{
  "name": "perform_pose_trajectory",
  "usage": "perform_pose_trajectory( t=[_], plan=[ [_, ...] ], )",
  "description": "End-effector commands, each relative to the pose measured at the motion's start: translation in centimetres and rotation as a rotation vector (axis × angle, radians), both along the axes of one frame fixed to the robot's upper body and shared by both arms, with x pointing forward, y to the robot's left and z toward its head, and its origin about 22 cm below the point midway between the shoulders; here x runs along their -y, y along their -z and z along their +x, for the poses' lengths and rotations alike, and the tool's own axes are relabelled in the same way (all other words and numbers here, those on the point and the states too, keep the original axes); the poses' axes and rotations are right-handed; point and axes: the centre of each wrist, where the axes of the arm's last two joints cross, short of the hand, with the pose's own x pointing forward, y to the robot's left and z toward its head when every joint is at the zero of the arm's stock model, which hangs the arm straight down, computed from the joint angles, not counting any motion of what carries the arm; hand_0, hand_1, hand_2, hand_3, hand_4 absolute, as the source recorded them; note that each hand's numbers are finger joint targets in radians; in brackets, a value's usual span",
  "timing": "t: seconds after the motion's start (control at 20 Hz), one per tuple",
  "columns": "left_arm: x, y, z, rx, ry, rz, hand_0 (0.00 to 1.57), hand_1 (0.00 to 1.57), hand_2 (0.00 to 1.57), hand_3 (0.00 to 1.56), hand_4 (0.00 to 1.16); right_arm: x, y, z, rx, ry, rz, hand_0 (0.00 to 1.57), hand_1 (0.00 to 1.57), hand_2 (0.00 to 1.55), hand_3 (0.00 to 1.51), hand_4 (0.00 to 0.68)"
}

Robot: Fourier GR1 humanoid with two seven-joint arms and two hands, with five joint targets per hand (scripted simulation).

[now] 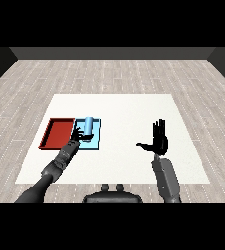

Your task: Pick the blue can and put it in the blue box

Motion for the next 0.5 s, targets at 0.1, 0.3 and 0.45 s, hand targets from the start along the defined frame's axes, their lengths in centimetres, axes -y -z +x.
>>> perform_pose_trajectory(
  t=[0.1,0.3,0.45],
  plan=[
    [0.0,0.4,-0.3,-0.039,0.008,0.009,0.00,0.00,0.00,0.00,0.00,0.3,0.2,-0.1,0.018,-0.024,0.012,0.00,0.00,0.00,0.00,0.000],
    [-0.6,0.8,-0.8,0.083,-0.019,0.012,0.00,0.00,0.00,0.00,0.00,0.8,-1.3,-0.7,-0.002,-0.025,0.009,0.00,0.00,0.00,0.00,0.000],
    [-1.7,-2.0,1.2,0.340,0.049,-0.063,0.00,0.00,0.00,0.00,0.00,-0.3,0.1,0.4,0.015,-0.035,0.004,0.00,0.00,0.00,0.00,0.000]
  ],
)
